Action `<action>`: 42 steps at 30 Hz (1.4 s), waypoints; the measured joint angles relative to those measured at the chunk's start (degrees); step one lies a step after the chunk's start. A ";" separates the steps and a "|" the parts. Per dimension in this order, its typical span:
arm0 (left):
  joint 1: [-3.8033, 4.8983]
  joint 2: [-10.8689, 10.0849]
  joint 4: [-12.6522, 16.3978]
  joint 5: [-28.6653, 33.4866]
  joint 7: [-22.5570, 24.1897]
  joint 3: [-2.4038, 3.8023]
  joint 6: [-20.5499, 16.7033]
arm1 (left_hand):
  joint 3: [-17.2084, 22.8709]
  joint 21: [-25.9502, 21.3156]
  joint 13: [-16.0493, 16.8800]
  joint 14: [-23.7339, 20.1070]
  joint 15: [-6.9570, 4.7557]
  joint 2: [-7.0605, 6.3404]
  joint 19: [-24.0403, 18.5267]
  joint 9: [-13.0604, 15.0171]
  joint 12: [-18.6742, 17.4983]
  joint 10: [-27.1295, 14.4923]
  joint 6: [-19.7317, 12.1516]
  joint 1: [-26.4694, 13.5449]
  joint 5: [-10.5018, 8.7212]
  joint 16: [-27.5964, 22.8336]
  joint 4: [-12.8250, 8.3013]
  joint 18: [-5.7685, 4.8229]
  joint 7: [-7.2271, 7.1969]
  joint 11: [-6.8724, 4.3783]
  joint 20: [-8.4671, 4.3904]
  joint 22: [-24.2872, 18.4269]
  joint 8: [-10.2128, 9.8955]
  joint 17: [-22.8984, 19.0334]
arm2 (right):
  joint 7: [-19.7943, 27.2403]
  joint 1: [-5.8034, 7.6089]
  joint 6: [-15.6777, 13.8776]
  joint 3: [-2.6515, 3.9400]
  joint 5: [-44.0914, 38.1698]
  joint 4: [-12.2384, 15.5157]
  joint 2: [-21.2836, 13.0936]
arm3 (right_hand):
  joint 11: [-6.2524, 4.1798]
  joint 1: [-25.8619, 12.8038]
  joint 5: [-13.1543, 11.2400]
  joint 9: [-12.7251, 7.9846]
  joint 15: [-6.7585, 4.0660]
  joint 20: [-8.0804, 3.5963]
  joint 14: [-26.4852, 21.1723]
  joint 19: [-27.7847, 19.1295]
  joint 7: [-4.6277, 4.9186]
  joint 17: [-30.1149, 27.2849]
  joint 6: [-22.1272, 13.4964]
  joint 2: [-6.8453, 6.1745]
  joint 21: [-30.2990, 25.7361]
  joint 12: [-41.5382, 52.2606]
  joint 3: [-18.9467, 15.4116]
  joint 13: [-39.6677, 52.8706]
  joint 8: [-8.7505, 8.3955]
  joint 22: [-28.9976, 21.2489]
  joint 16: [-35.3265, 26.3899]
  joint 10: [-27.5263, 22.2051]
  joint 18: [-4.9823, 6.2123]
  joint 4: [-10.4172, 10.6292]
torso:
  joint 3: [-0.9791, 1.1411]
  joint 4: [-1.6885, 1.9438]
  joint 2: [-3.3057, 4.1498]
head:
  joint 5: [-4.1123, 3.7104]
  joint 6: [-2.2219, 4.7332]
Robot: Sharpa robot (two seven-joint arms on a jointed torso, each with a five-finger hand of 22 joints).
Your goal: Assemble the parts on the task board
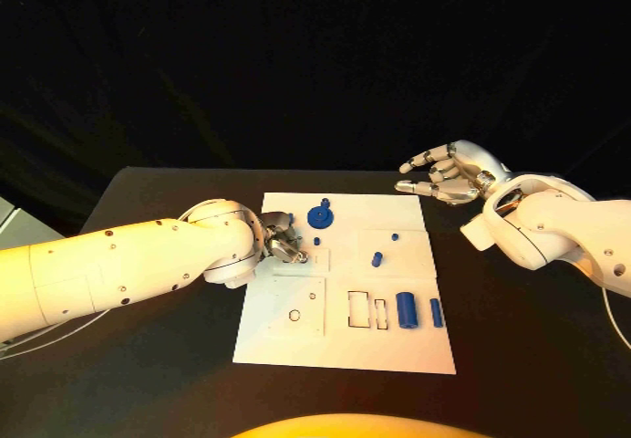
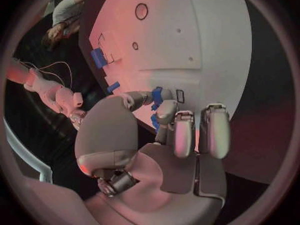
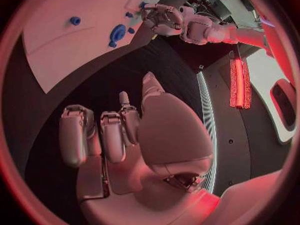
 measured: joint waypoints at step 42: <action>0.51 2.64 -3.34 1.09 -0.56 0.30 3.64 | 0.44 0.00 1.33 0.20 -0.63 1.42 0.62 -1.40 1.16 1.56 1.64 -4.92 -1.22 0.00 -4.30 -0.89 -1.48 -0.76 -0.21 0.00 1.44 -0.01 | -0.15 -0.01 0.25 0.00 -0.29 0.04 0.00 | 0.00 0.00 0.00 -0.04 0.00 0.00 0.00 0.00 0.00 0.01 0.00 0.00 -0.23 0.00 -0.16 0.00 0.00 0.03 0.00 0.00 0.00 0.17 | 0.08 0.01 -0.04 | -0.51 -0.68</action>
